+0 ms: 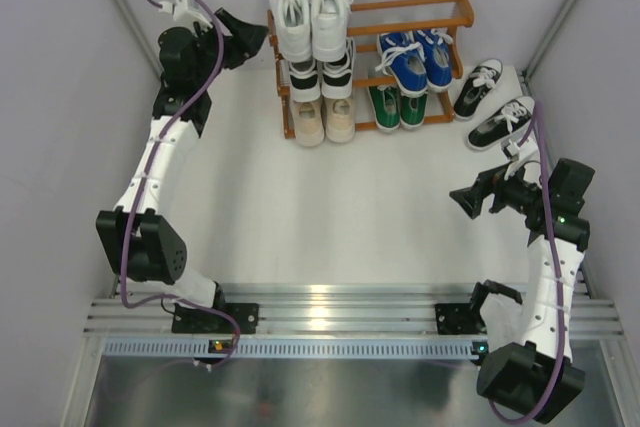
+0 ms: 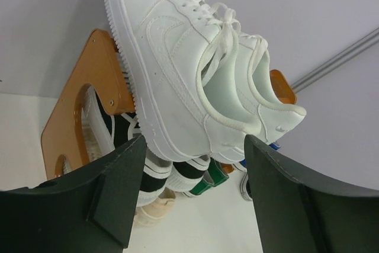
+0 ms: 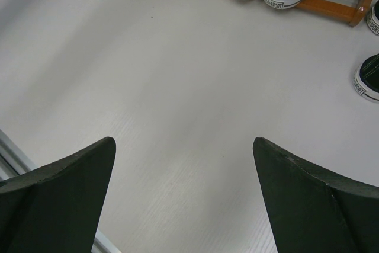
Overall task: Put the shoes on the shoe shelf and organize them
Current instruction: Adjust the shoe at the shoe shelf.
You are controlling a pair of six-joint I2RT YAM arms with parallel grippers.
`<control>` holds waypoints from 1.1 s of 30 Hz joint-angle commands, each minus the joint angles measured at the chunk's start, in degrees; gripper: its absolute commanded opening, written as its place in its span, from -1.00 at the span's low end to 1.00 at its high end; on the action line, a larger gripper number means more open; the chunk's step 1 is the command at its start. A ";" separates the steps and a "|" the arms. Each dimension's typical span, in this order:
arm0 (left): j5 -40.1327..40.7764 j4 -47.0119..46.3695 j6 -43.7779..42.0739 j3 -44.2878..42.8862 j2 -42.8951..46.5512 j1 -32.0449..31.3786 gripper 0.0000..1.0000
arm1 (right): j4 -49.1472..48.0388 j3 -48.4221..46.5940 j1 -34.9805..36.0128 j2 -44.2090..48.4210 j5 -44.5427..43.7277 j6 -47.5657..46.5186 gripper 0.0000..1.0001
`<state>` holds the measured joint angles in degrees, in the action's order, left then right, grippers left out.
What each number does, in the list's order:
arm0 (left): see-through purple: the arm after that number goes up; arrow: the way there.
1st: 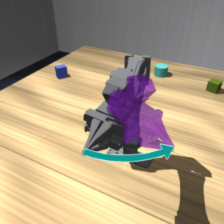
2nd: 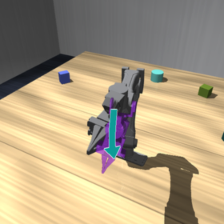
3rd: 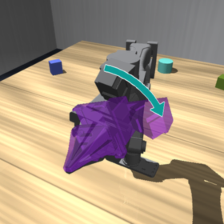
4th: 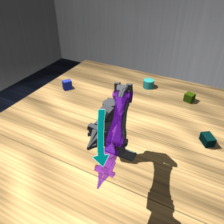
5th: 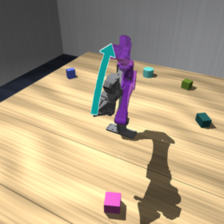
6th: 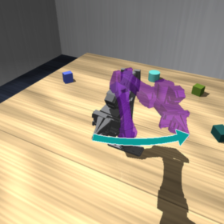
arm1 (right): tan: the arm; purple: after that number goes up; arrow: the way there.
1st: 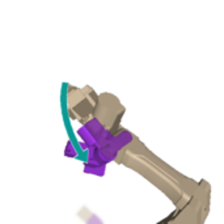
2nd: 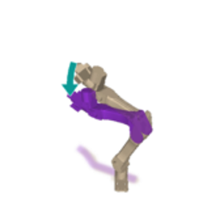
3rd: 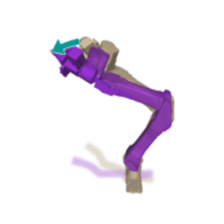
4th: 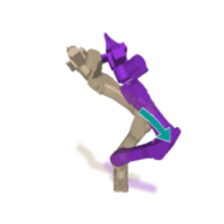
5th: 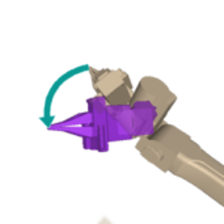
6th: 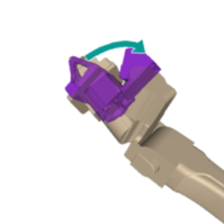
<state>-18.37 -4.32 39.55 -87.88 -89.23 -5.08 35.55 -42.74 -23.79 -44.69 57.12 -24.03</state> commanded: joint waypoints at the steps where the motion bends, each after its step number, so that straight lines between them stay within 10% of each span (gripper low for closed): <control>1: 0.17 -3.86 -1.22 -4.40 -1.20 -0.98 0.44 | -0.57 0.11 -0.82 0.48 2.03 -1.46 0.99; 33: 9.23 2.21 -22.94 -28.14 -20.37 -6.96 0.02 | 0.04 -0.15 -0.91 0.13 2.73 -2.07 0.99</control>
<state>-9.74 -1.98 18.61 -112.97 -108.99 -11.99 35.79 -42.74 -23.79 -44.71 57.91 -24.47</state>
